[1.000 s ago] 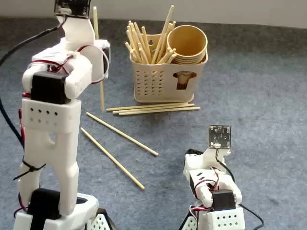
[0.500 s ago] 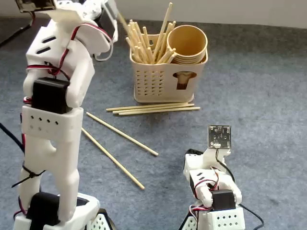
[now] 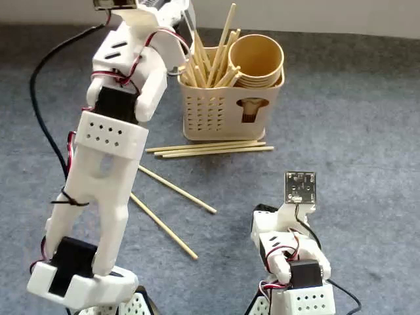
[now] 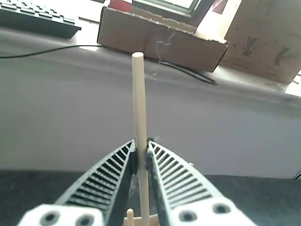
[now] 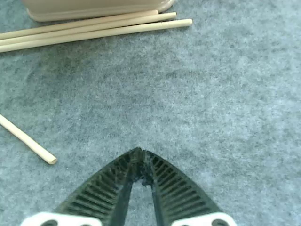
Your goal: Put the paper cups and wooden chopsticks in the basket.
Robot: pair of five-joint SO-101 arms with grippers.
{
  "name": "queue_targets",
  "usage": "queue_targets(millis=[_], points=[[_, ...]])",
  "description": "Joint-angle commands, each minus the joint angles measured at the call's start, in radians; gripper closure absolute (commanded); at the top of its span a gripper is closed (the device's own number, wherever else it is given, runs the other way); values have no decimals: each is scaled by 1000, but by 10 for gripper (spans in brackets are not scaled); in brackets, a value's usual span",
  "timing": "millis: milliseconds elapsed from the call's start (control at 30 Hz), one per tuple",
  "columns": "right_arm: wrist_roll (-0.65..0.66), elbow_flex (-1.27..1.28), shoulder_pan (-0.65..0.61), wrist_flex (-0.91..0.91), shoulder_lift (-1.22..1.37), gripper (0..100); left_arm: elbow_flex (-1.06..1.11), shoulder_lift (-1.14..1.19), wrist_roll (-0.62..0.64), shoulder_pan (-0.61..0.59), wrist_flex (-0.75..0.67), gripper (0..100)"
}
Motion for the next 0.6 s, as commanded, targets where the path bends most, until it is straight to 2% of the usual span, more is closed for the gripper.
queue_targets(millis=[0,100,200,567], points=[[-5,148,13,4,-13,994,35,25,-110,22,-20,995],[-3,148,13,4,-15,994,59,31,-176,22,0,928],[-3,148,13,4,-15,994,39,15,-143,22,115,845],[-3,148,13,4,-15,994,-139,-42,-203,31,474,842]])
